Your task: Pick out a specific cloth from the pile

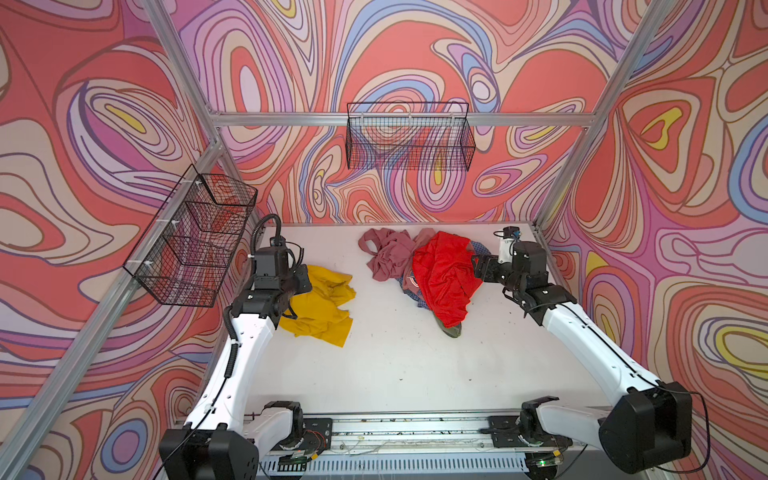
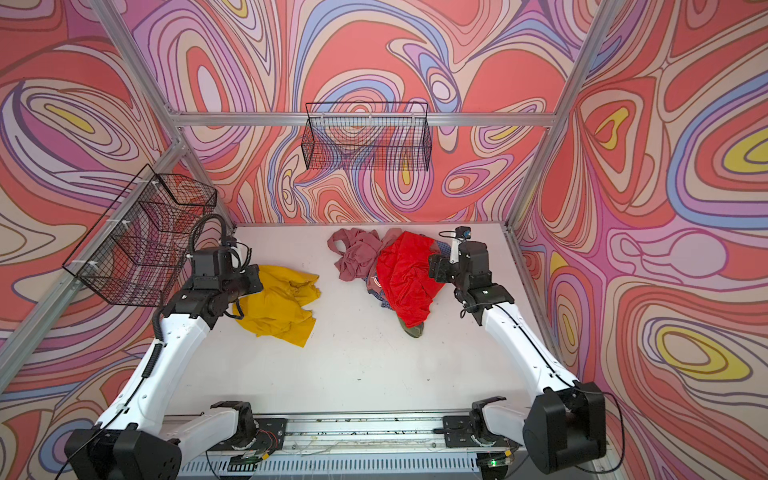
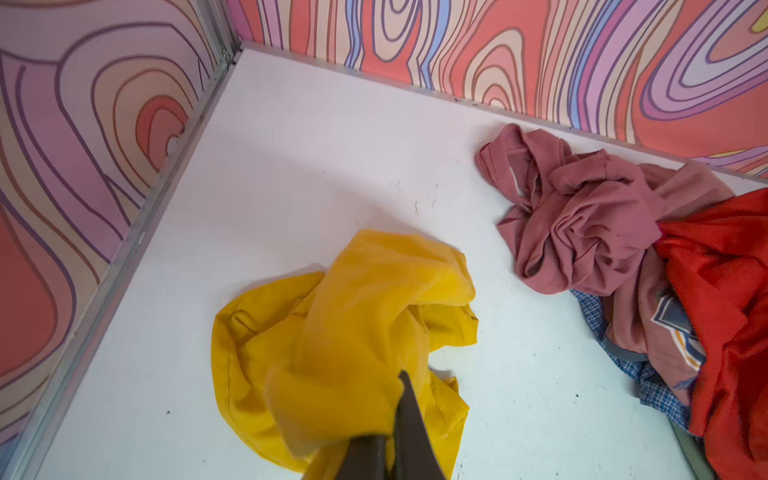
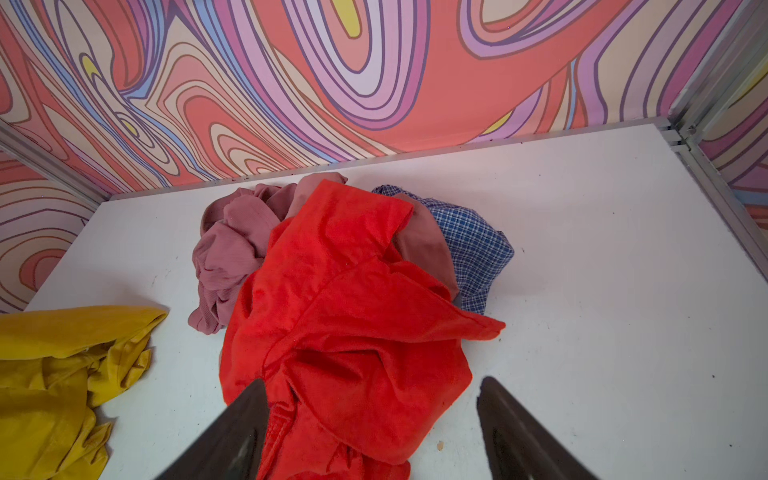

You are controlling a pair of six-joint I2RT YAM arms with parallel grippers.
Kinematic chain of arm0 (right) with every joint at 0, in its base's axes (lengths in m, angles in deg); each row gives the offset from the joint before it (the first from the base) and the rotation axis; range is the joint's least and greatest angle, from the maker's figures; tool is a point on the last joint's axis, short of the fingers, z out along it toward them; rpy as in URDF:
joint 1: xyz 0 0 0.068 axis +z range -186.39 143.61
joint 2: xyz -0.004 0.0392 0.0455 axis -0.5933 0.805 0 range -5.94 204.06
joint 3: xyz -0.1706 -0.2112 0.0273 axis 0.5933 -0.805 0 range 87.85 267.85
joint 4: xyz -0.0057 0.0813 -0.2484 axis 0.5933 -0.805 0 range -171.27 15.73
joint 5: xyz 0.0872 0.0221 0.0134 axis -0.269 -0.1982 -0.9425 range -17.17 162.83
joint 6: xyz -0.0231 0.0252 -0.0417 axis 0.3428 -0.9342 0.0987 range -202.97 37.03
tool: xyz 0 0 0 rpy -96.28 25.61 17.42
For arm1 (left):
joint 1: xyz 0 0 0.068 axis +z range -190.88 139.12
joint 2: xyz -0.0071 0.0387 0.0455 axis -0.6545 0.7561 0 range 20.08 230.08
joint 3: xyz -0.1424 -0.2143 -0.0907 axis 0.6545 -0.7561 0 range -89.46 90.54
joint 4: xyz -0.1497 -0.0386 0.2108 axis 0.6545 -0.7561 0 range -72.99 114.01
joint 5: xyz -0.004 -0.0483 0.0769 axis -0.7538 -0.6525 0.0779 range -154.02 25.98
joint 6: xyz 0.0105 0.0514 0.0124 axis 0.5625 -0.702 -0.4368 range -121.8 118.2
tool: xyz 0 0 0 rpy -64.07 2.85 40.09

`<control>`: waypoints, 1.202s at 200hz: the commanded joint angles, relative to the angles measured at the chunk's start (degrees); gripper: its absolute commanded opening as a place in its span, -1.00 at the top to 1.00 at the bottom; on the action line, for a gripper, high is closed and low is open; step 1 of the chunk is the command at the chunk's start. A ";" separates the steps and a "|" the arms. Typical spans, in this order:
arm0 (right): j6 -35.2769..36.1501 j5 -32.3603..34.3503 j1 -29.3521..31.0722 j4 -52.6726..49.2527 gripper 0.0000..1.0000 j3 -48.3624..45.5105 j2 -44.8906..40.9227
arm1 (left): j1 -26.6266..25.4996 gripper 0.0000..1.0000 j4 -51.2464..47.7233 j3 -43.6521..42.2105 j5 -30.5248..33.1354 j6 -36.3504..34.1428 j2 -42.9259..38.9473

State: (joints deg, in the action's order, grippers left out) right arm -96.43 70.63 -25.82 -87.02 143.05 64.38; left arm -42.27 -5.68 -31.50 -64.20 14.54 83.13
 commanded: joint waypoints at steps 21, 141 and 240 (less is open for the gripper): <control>-0.59 -1.12 -0.13 1.15 -0.62 -0.95 0.65 | 0.33 1.00 0.86 -7.97 2.30 7.72 -5.86; -1.15 -2.46 -0.11 2.49 -0.60 -0.86 3.06 | 0.33 1.00 3.87 -25.27 4.62 22.19 -4.15; 0.48 1.20 -0.11 2.12 -0.63 -3.07 1.20 | 0.08 -0.13 -2.37 -23.88 6.32 30.38 -6.67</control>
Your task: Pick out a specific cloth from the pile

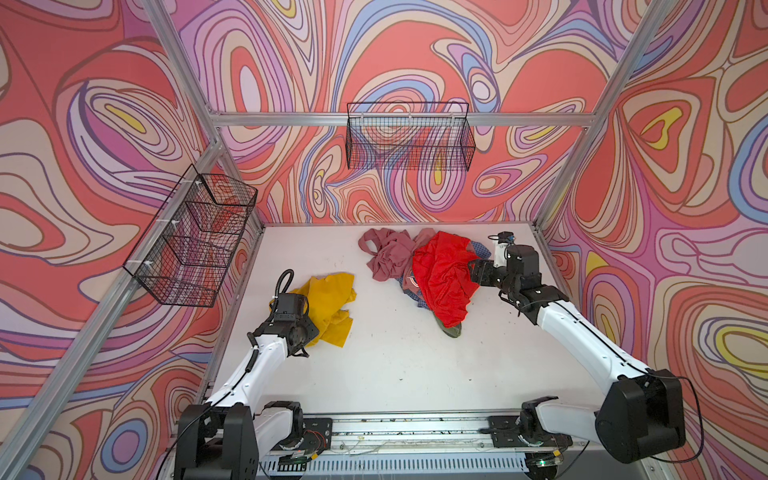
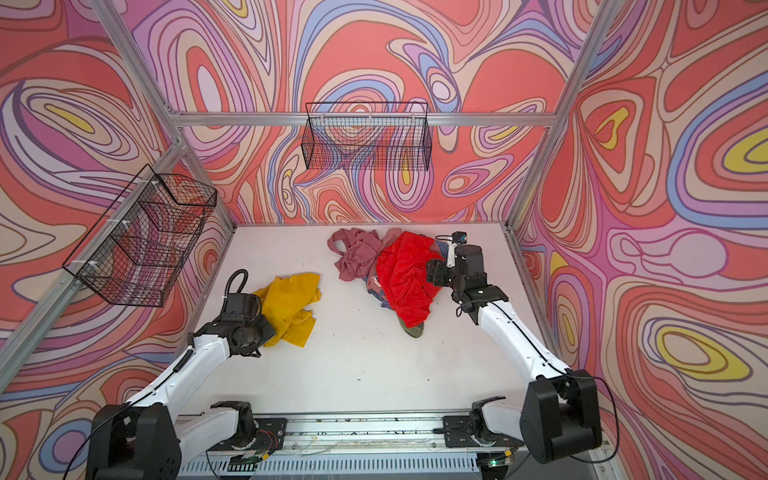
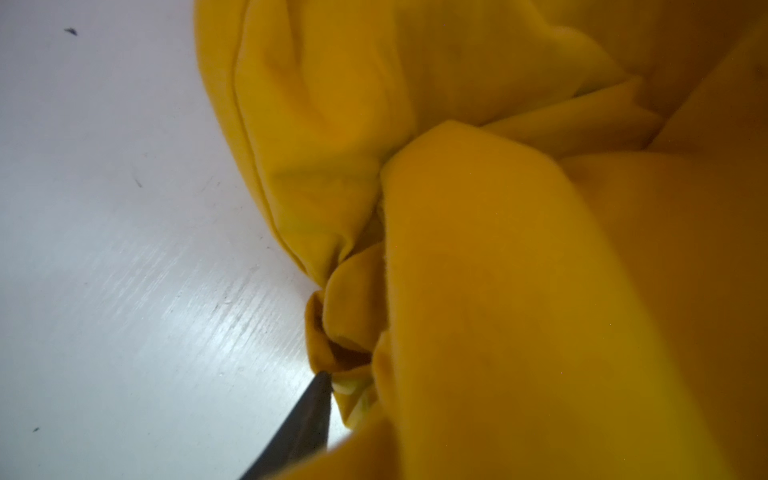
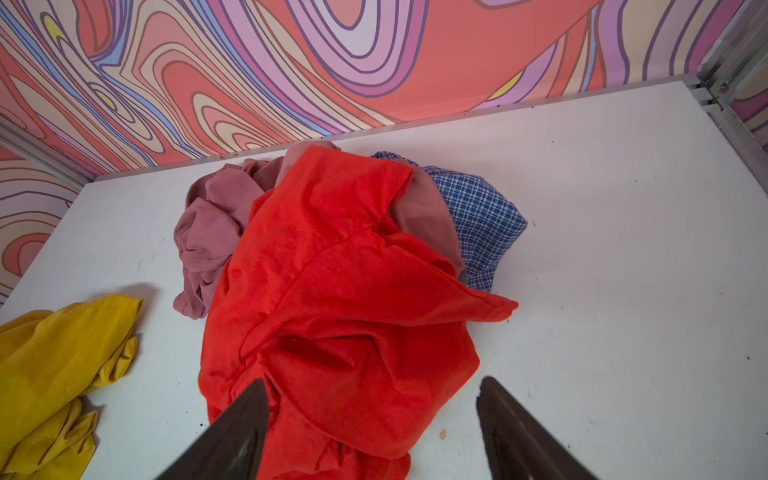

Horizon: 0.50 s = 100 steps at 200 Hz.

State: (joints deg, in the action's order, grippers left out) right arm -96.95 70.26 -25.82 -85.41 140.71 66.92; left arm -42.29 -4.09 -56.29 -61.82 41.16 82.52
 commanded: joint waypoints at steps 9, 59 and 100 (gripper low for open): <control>0.97 1.78 -0.13 0.56 -0.63 -0.73 -1.38 | -0.15 -0.14 -5.65 1.33 5.95 3.96 -8.88; 0.72 1.66 -0.11 1.74 -0.64 -0.59 -0.75 | -1.13 -0.24 -12.32 7.10 10.70 1.81 -16.58; 0.12 0.23 -0.13 2.06 -0.64 0.06 -0.03 | -8.44 -0.20 -9.01 14.58 15.00 -3.38 -12.05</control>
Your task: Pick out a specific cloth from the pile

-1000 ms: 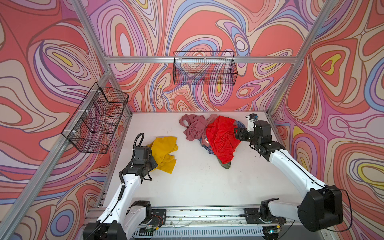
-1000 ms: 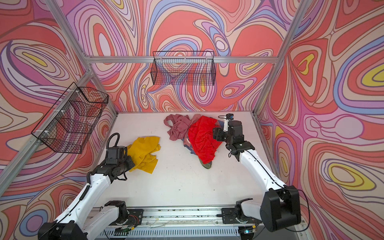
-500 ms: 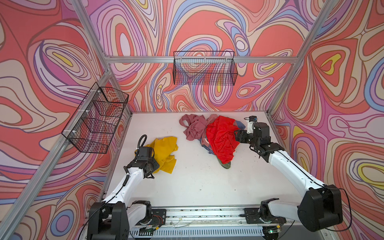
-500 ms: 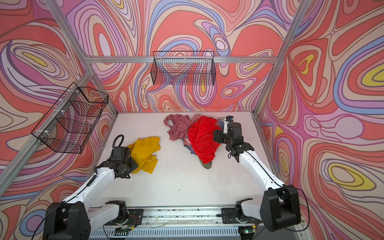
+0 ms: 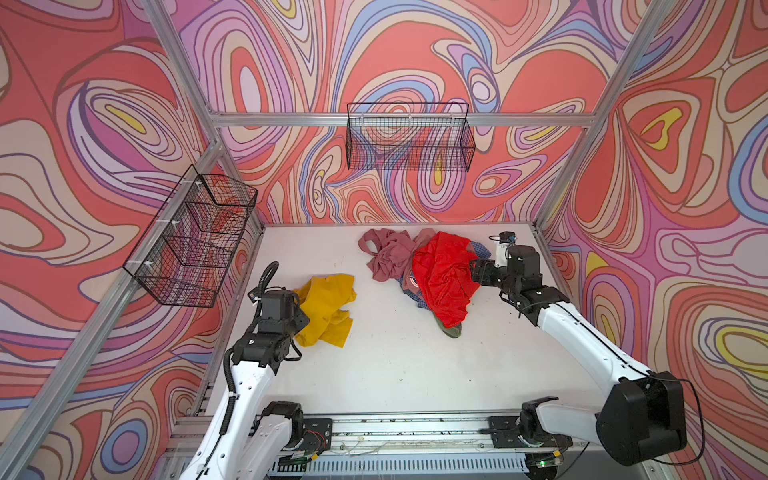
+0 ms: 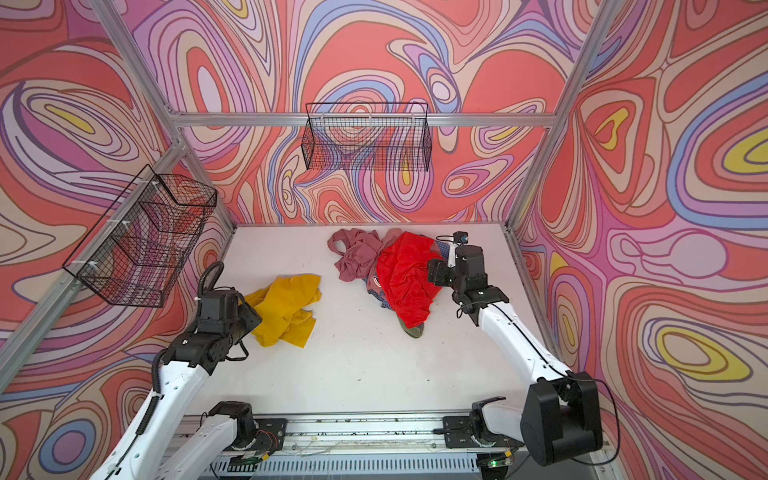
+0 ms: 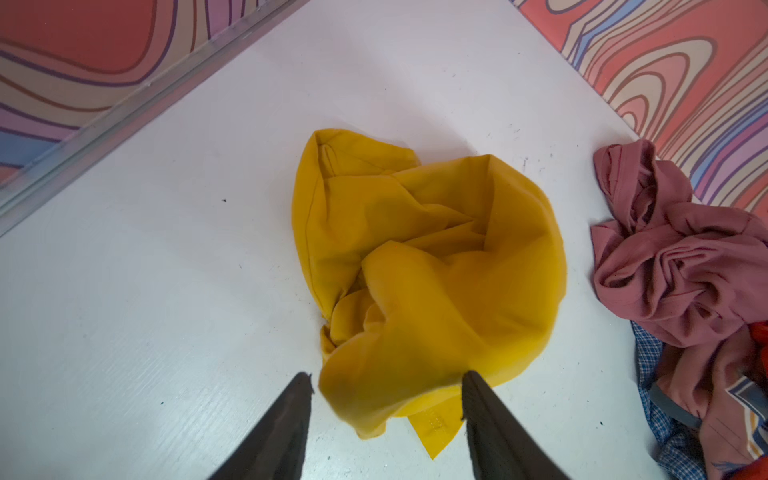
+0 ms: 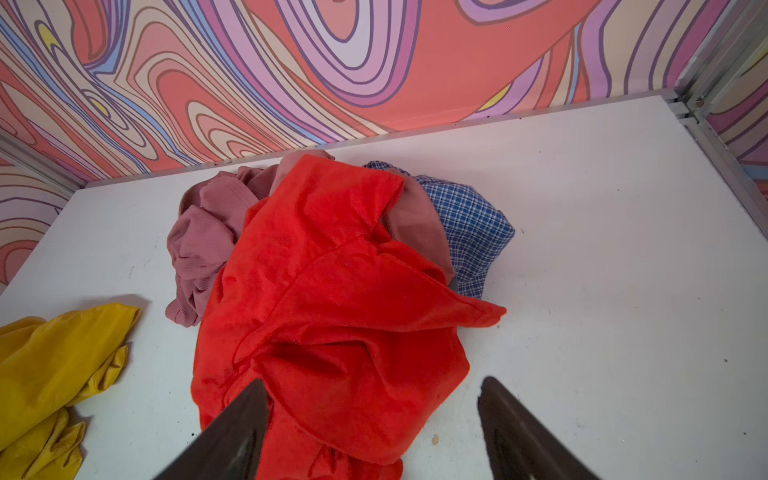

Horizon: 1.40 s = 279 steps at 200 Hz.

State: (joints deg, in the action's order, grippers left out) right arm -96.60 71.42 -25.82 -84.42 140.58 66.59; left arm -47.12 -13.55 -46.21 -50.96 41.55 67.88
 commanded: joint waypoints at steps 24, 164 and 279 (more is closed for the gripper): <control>-0.34 -0.96 -0.13 0.88 -0.64 0.18 0.15 | -4.66 -0.15 5.80 7.90 1.05 -7.27 7.77; -0.20 -0.03 -0.15 -0.91 -0.64 -0.26 -0.30 | -2.63 0.18 11.99 5.70 -11.65 -10.75 26.50; 0.66 0.91 -0.12 -0.93 -0.64 -2.13 0.76 | 4.76 0.00 16.18 -0.59 -11.30 -4.66 31.87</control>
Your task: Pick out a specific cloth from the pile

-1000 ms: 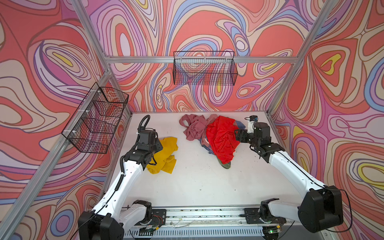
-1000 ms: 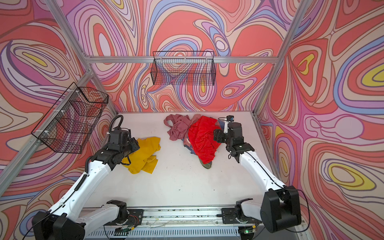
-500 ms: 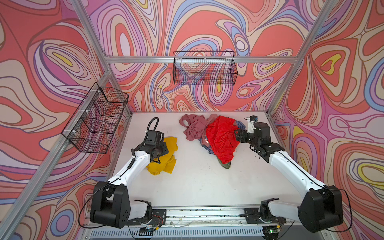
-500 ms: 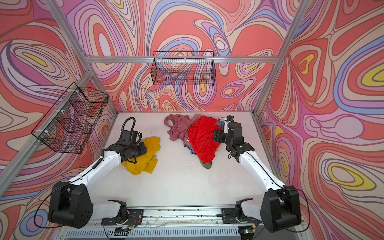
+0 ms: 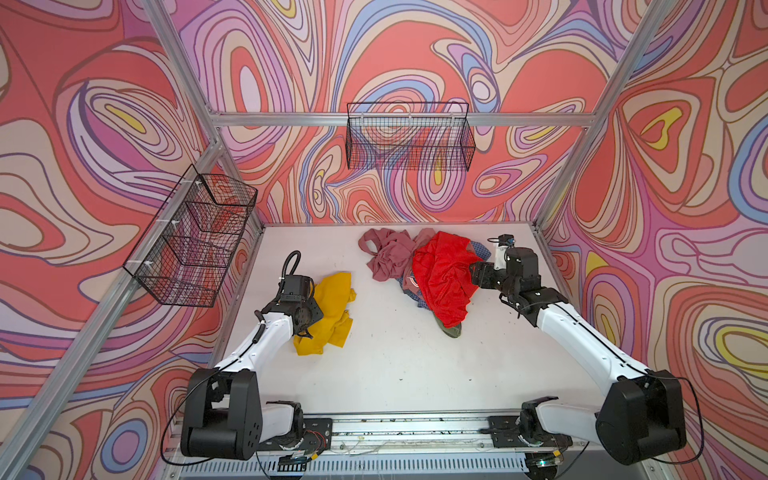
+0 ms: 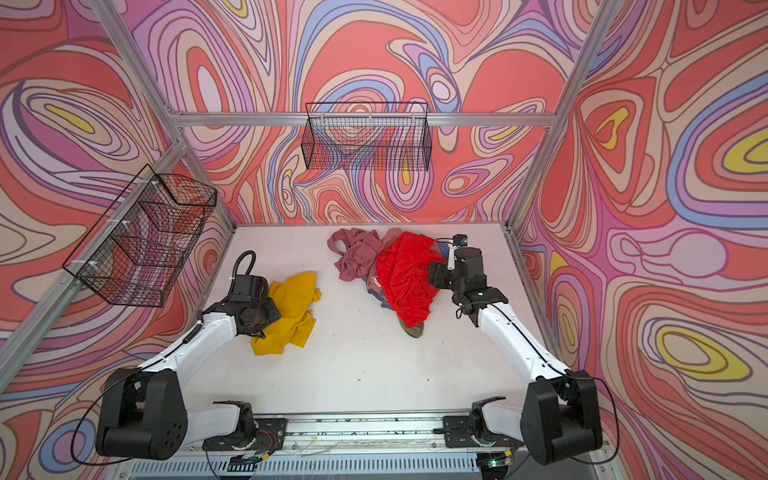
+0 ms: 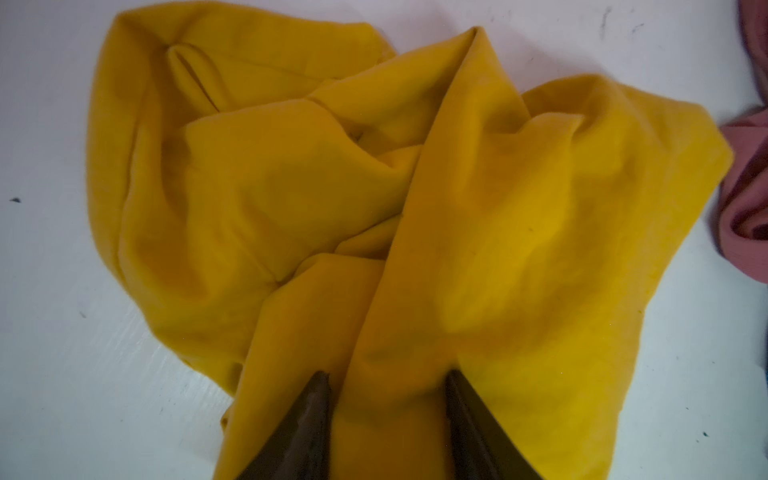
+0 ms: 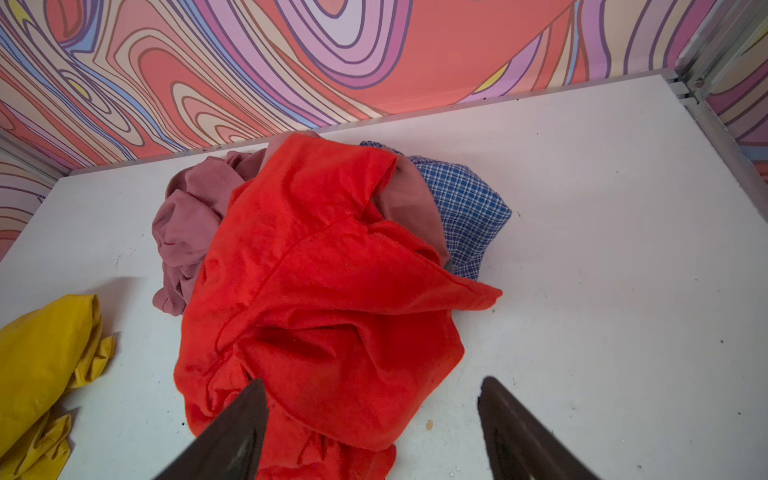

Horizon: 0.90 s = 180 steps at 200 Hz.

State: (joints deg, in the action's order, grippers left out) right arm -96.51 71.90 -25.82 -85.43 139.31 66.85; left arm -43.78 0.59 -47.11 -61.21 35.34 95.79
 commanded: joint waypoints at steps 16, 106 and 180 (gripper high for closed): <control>0.53 0.61 -0.11 0.25 -0.64 -1.10 0.50 | 2.07 0.01 3.89 1.96 -1.96 0.97 8.26; 2.11 3.46 -0.16 1.80 -0.64 -4.16 -0.20 | 3.33 0.10 2.57 25.58 -5.98 -4.91 33.81; 3.46 4.60 -0.14 3.78 -0.64 -5.64 0.34 | 4.30 -0.29 -3.04 35.12 -1.14 -5.93 35.96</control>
State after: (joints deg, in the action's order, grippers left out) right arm -94.26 75.18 -25.82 -83.48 134.81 67.05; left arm -40.02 2.14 -12.40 -66.08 30.21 132.35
